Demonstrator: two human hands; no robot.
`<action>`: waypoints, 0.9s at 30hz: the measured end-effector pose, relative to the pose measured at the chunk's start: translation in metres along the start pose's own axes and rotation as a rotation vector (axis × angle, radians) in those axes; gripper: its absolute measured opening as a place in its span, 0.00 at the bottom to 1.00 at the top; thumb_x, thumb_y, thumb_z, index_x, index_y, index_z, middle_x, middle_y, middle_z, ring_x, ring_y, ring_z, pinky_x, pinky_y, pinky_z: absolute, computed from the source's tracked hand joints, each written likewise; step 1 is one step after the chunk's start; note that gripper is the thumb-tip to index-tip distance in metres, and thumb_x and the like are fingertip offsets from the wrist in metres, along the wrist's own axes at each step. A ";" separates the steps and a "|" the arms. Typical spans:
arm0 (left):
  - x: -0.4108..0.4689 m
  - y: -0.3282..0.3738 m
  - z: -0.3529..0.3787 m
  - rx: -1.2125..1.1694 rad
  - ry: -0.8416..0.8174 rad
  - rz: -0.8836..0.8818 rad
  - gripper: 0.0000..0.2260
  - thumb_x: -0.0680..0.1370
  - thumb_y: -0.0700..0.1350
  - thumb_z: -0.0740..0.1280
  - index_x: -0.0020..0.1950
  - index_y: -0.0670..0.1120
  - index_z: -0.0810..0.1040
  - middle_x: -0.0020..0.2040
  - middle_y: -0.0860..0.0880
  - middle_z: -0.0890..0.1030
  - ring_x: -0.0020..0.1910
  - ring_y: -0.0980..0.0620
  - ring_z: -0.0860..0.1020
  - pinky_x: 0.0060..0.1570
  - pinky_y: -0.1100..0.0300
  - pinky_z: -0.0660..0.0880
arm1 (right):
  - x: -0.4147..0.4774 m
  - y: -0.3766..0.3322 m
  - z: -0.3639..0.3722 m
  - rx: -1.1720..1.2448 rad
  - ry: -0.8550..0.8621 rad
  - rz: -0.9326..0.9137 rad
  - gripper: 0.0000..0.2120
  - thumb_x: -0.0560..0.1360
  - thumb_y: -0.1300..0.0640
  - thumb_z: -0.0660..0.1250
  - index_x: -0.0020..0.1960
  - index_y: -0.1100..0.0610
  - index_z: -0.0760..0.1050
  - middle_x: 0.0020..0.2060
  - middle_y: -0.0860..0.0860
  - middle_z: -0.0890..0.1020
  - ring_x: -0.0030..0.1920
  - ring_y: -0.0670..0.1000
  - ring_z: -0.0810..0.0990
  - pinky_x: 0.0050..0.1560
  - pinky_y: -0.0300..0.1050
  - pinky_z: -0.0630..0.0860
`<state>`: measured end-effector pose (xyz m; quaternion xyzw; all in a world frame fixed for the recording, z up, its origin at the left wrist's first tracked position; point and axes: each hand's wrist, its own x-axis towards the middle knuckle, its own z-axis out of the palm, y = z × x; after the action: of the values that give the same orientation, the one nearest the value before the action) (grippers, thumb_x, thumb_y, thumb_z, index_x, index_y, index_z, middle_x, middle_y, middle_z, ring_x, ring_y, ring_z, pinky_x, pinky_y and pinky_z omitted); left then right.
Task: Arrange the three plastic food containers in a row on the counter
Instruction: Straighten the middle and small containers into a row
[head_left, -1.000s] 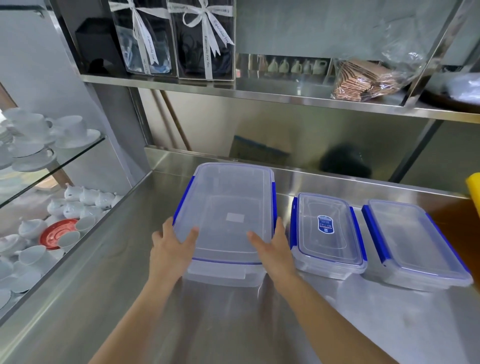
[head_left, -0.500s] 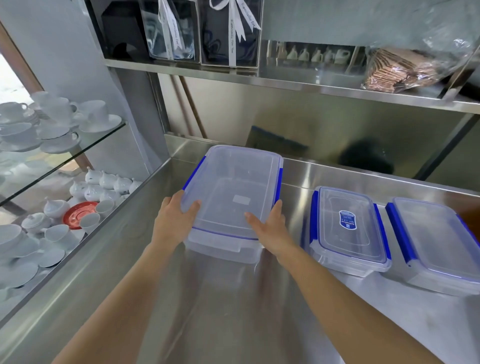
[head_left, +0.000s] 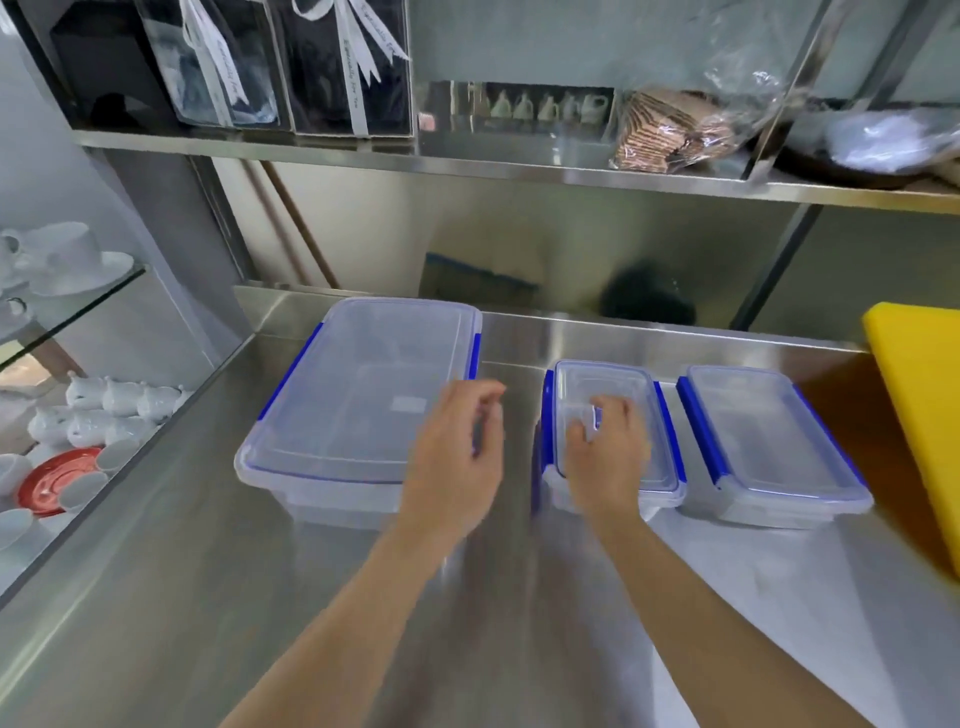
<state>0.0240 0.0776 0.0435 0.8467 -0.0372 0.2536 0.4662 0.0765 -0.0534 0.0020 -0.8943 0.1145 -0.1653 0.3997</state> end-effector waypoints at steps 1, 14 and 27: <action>-0.005 0.005 0.022 -0.032 -0.114 -0.038 0.10 0.78 0.41 0.60 0.58 0.44 0.73 0.53 0.53 0.74 0.50 0.59 0.73 0.49 0.76 0.68 | 0.004 0.011 -0.007 -0.035 0.039 0.027 0.16 0.73 0.62 0.64 0.60 0.63 0.73 0.59 0.60 0.76 0.58 0.61 0.74 0.60 0.54 0.70; -0.025 -0.039 0.118 -0.178 -0.460 -0.514 0.24 0.79 0.52 0.57 0.72 0.60 0.51 0.68 0.51 0.71 0.63 0.51 0.71 0.61 0.55 0.69 | 0.023 0.089 -0.018 0.026 -0.252 0.234 0.28 0.76 0.51 0.61 0.72 0.59 0.58 0.65 0.62 0.71 0.63 0.62 0.72 0.63 0.60 0.72; 0.013 -0.055 0.122 -0.156 -0.458 -0.545 0.24 0.80 0.51 0.56 0.73 0.57 0.49 0.71 0.49 0.64 0.68 0.49 0.66 0.64 0.51 0.67 | 0.052 0.086 -0.003 0.000 -0.403 0.108 0.34 0.74 0.39 0.58 0.74 0.53 0.52 0.68 0.57 0.69 0.63 0.56 0.74 0.60 0.56 0.76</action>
<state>0.1002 0.0121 -0.0462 0.8224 0.0671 -0.0794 0.5593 0.1171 -0.1297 -0.0504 -0.9019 0.0798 0.0385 0.4229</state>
